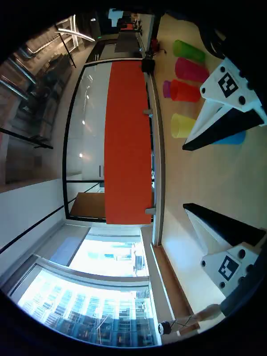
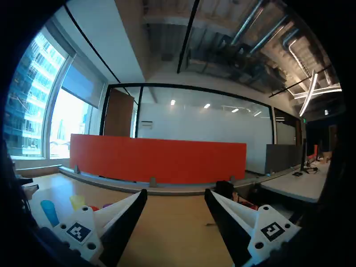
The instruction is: Pour water
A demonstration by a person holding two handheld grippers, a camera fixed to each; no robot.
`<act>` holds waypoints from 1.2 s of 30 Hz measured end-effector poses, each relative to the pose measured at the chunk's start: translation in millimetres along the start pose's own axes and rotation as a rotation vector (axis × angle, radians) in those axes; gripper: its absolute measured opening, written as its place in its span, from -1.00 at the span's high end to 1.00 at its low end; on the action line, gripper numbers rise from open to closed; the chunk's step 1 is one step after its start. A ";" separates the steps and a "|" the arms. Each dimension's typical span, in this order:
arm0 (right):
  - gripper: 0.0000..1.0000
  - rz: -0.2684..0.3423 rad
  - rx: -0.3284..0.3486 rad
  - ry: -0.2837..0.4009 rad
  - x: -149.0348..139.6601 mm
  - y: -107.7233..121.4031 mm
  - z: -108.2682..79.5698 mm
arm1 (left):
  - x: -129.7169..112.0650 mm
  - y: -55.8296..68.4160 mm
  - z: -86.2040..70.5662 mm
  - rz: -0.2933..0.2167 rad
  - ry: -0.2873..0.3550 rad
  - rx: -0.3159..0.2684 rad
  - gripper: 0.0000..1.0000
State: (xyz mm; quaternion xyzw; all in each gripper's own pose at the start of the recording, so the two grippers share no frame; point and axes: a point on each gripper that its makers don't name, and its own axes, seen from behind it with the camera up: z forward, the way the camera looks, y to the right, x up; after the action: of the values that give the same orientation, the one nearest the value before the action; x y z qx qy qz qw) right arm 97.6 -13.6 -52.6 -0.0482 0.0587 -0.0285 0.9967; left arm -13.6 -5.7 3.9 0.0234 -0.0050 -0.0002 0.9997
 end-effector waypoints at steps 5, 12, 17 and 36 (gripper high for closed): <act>-1.00 0.005 0.000 0.001 0.6 1.4 -0.9 | 0.1 0.2 -0.1 0.001 -0.001 0.000 -0.74; -1.00 0.005 0.008 -0.005 -3.4 0.4 -2.0 | -0.2 -0.2 0.4 0.001 -0.002 -0.001 -0.76; -1.00 -0.010 0.025 -0.011 -10.0 -2.7 -0.6 | -0.3 -0.8 0.2 0.001 -0.003 -0.001 -0.85; -1.00 0.031 0.109 -0.015 -58.0 -12.1 20.2 | -0.4 -2.1 0.2 0.002 -0.003 -0.001 -0.88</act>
State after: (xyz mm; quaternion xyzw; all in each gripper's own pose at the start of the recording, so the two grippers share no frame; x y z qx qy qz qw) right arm 41.9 -20.1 -24.8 0.0069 0.0505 -0.0160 0.9986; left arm -14.0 -7.8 4.0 0.0231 -0.0067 0.0008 0.9997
